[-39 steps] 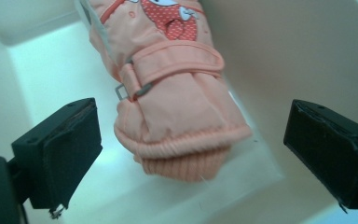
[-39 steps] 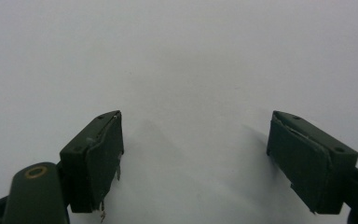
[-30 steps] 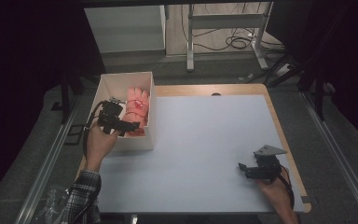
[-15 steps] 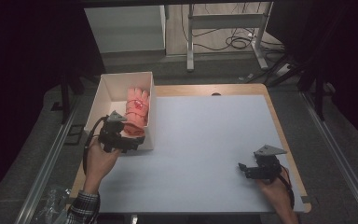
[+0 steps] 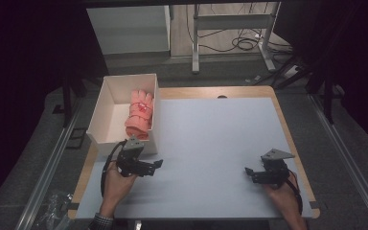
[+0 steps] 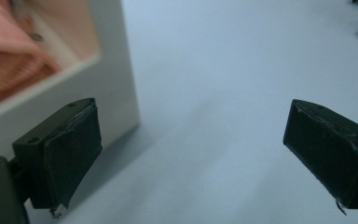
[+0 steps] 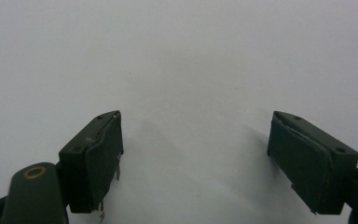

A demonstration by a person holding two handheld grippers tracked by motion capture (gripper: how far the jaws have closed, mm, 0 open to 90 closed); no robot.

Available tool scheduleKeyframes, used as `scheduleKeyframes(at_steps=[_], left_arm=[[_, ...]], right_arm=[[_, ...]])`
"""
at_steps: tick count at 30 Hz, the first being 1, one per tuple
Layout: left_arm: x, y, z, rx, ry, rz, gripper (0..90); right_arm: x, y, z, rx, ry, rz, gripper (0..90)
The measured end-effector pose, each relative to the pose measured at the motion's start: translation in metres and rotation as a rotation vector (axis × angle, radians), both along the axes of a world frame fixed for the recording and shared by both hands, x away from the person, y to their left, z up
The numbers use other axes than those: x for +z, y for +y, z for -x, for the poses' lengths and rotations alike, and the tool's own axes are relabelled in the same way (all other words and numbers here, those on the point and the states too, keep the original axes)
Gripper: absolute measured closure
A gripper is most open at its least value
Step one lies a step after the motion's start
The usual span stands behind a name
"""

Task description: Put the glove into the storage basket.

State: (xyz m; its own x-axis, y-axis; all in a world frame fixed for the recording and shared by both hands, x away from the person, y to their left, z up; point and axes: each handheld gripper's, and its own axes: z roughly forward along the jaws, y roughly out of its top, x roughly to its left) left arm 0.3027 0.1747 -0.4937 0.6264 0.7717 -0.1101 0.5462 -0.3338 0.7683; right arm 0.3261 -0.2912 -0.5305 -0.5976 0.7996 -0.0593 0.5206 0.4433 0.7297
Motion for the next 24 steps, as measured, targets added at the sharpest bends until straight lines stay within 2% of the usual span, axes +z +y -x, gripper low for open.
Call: scheduleKeyframes(at_steps=[9,14,16,24], left_arm=[[-0.038,-0.016,0.0,-0.034,0.033,-0.028,4.0],[-0.055,-0.027,-0.001,-0.034,0.055,-0.093,3.6],[-0.056,-0.031,0.0,-0.038,0.046,-0.13,2.7],[-0.057,-0.032,-0.001,-0.037,0.053,-0.127,2.0]], right_arm=[[0.0,0.0,0.0,0.0,0.0,0.0,18.3],[0.0,0.0,0.0,0.0,0.0,0.0,18.3],[0.0,0.0,0.0,0.0,-0.001,0.0,18.3],[0.0,0.0,0.0,0.001,0.0,0.0,18.3]])
